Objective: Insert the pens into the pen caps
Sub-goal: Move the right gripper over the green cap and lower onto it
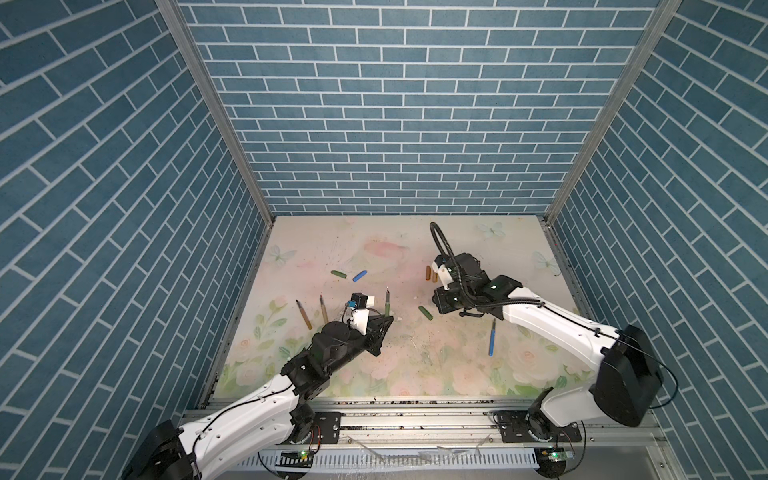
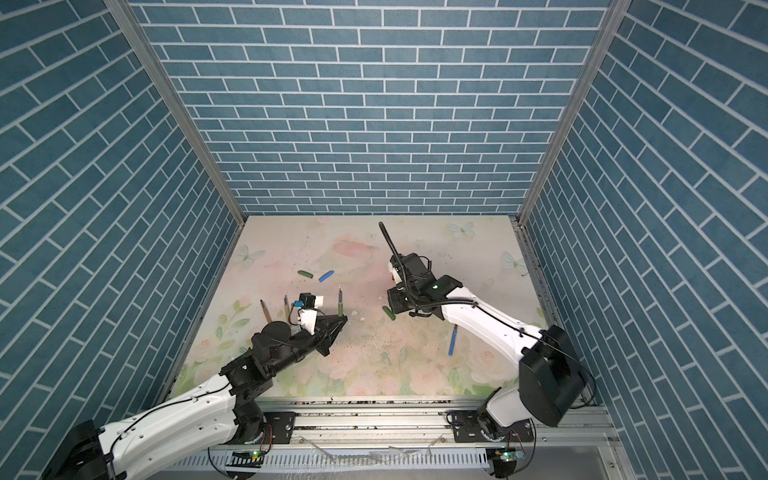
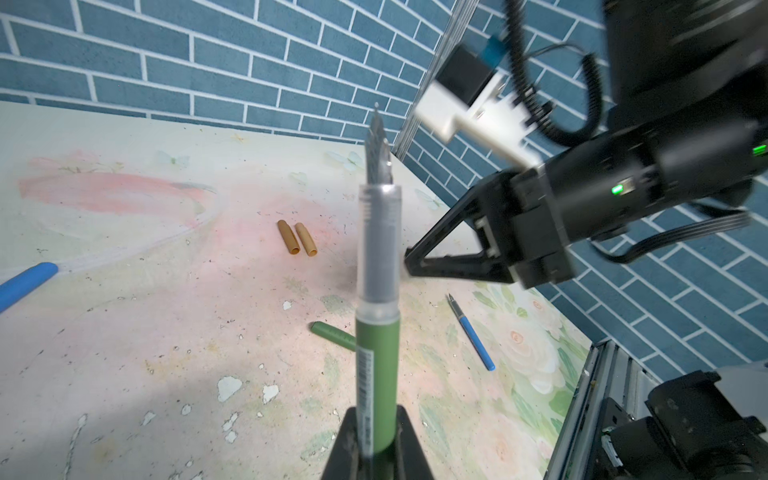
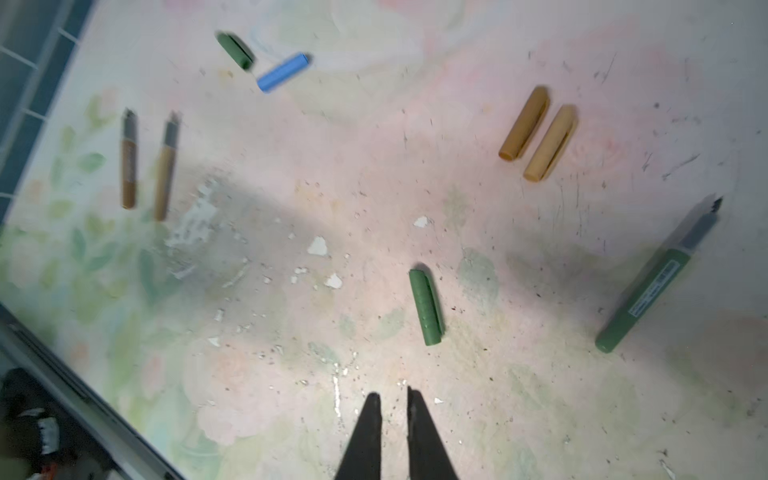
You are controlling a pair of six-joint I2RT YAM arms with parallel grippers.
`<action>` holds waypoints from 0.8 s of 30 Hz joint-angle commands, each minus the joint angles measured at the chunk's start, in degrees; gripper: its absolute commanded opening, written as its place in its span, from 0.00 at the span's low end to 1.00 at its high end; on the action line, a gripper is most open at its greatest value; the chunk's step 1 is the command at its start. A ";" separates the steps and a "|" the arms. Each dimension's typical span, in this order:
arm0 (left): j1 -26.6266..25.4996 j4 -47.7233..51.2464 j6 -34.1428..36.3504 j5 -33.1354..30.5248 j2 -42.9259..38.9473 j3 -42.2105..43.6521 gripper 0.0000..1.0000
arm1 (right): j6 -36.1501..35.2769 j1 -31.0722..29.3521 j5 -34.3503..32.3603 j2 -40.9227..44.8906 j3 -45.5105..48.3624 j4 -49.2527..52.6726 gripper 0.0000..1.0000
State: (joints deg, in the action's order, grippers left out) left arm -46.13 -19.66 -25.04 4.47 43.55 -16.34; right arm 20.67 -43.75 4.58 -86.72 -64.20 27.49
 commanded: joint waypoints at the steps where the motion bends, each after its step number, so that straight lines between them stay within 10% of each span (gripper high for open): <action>1: 0.25 -0.92 -0.46 -0.25 -1.62 1.19 0.00 | -5.68 0.14 -0.80 -5.37 -3.74 2.74 0.20; 24: 0.25 6.30 -2.19 -1.04 -13.23 4.10 0.00 | -13.46 -0.37 -4.45 -27.80 -18.12 10.24 0.13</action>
State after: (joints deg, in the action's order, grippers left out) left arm -46.09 -14.50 -26.81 2.79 30.79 -12.38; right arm 9.91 -44.38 0.16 -113.67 -81.47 35.46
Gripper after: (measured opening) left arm 0.140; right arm 0.131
